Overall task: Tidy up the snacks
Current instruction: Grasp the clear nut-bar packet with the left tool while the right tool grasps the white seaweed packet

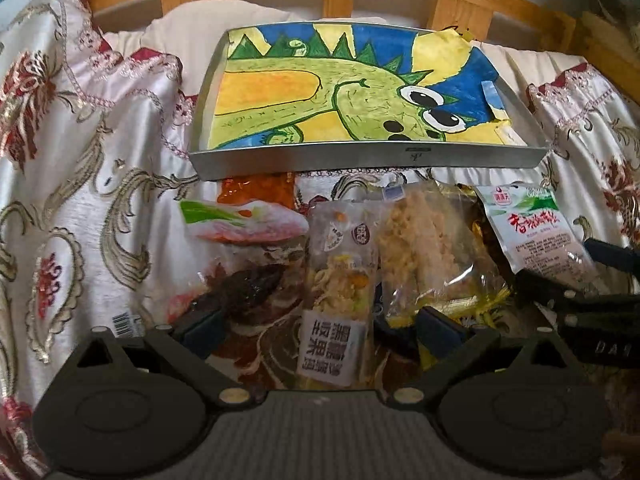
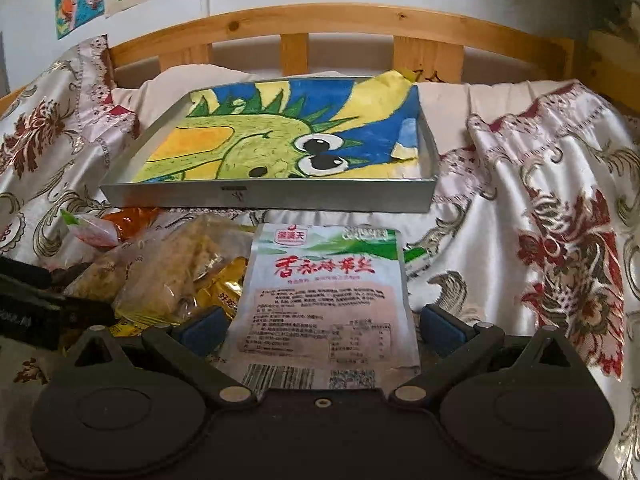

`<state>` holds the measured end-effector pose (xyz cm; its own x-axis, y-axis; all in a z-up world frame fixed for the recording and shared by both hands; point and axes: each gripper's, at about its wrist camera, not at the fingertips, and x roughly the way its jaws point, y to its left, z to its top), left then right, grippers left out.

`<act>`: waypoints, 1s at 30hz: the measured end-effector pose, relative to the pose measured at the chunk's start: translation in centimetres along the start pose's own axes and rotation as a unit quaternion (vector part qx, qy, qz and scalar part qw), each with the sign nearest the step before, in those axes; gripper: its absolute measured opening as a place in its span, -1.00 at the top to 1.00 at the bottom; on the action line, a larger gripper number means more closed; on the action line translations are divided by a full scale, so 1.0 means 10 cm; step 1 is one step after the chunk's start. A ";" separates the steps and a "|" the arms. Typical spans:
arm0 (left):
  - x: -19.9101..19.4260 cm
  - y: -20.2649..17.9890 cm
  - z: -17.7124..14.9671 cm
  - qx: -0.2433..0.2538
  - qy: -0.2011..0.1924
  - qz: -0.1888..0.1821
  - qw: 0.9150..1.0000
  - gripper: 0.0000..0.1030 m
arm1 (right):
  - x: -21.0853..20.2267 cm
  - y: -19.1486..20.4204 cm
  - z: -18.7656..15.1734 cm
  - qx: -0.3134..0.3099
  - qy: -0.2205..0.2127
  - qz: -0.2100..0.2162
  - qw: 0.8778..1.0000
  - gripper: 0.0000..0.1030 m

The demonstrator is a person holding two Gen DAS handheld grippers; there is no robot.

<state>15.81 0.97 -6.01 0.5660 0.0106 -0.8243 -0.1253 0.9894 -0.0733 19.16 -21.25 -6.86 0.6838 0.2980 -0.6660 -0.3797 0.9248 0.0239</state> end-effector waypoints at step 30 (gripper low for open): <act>0.00 0.08 -0.05 -0.091 0.012 -0.081 0.993 0.15 | -0.05 0.26 -0.14 -0.086 -0.006 -0.011 0.996 -0.92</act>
<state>15.35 1.68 -6.35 0.5721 -0.1516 -0.8061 -0.1805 0.9354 -0.3040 17.00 -19.28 -7.50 0.7005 0.2810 -0.6559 -0.4641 0.8776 -0.1197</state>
